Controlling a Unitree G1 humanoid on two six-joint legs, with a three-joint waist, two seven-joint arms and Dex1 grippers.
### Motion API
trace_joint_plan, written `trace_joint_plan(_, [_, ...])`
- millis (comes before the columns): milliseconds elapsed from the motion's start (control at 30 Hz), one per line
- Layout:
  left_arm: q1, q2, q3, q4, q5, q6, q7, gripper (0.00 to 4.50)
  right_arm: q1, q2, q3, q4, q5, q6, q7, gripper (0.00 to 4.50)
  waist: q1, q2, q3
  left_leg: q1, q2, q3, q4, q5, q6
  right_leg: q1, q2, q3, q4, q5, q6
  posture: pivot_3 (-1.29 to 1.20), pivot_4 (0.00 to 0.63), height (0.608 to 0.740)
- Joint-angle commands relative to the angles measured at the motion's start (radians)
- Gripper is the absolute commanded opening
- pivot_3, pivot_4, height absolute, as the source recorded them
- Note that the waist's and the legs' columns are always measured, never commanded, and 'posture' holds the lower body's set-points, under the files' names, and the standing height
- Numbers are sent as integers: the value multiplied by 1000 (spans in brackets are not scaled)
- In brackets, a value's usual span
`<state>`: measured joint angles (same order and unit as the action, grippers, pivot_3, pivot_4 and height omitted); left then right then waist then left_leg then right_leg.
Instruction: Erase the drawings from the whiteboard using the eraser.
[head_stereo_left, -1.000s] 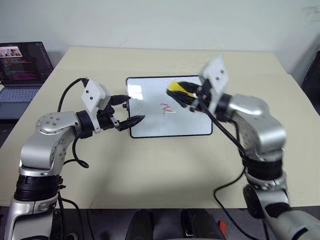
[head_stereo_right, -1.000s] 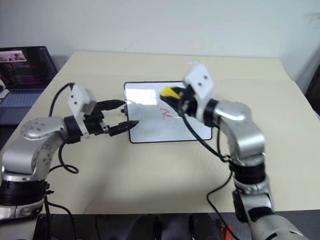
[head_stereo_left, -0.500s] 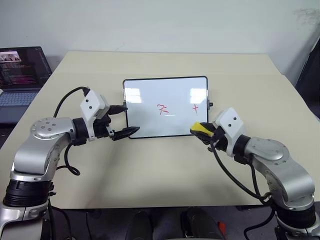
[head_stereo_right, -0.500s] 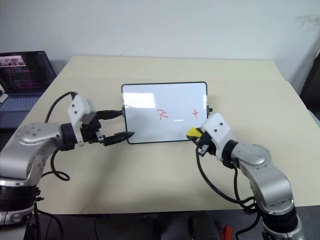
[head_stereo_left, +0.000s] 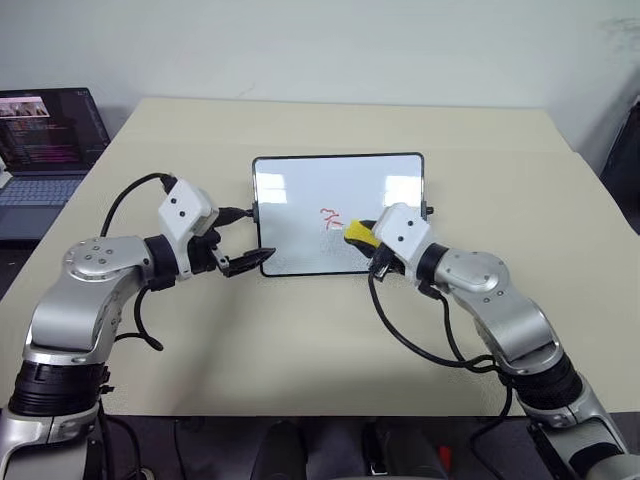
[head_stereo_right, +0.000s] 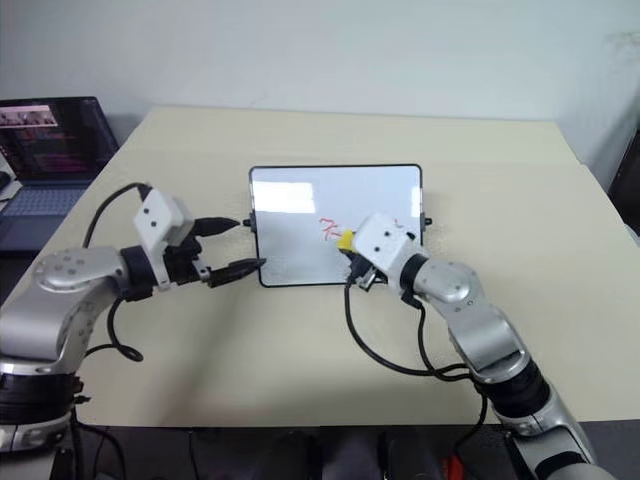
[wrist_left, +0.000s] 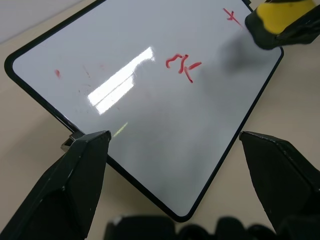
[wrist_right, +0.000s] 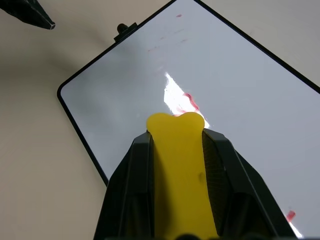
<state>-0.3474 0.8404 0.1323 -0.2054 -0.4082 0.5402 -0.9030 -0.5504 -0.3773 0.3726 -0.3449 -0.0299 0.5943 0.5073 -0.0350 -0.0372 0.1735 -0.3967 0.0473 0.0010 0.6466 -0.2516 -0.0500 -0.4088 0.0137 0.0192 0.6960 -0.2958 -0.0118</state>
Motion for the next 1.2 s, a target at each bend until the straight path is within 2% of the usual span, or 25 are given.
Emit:
trace_joint_plan(33, [57,30,44,-56,-19,-9,-28,4500,-85,26,32,81,-51,-107,3,997,-6,0,0,1,0,0,0,0,0,0,0,0,1,0,0,0,150,740])
trace_joint_plan(167, [115,55,68,-96,-49,9,-58,4500,-223,83,53,284,-74,-146,26,997,-6,0,0,1,0,0,0,0,0,0,2,-2,2,0,0,0,150,740])
trace_joint_plan(300, [93,67,77,-89,-40,14,-40,4500,-387,157,34,564,-109,-259,-12,997,-3,0,0,1,0,0,0,0,0,0,2,-3,2,0,-1,0,150,740])
trace_joint_plan(433, [99,70,87,-117,-55,30,-32,4500,-426,168,76,726,-151,-329,31,997,3,0,0,0,1,0,0,0,0,0,0,-2,1,0,-1,0,150,740])
trace_joint_plan(667, [114,63,92,-138,-68,40,-21,4500,-337,96,162,716,-212,-355,195,997,6,-1,0,1,1,-2,1,0,0,1,-3,-2,1,0,-1,0,150,740])
trace_joint_plan(833, [104,53,75,-142,-73,40,-18,4500,-412,125,80,789,-254,-412,20,997,4,0,0,6,0,-1,1,2,3,4,-1,-2,3,1,-3,0,150,740])
trace_joint_plan(900, [99,50,73,-142,-75,40,-17,4500,-430,117,68,823,-259,-423,5,997,5,0,0,6,0,0,1,5,3,4,0,-3,4,3,-4,0,150,740])
trace_joint_plan(1067, [99,49,73,-137,-76,34,-22,4500,-367,62,122,785,-265,-386,173,997,6,-1,-1,6,0,0,0,6,2,4,1,-2,4,3,-4,0,150,740])
trace_joint_plan(1200, [92,47,70,-133,-77,33,-23,4500,-338,54,143,742,-283,-397,226,997,4,-1,-1,6,1,0,0,6,2,4,1,-2,4,3,-4,0,150,740])
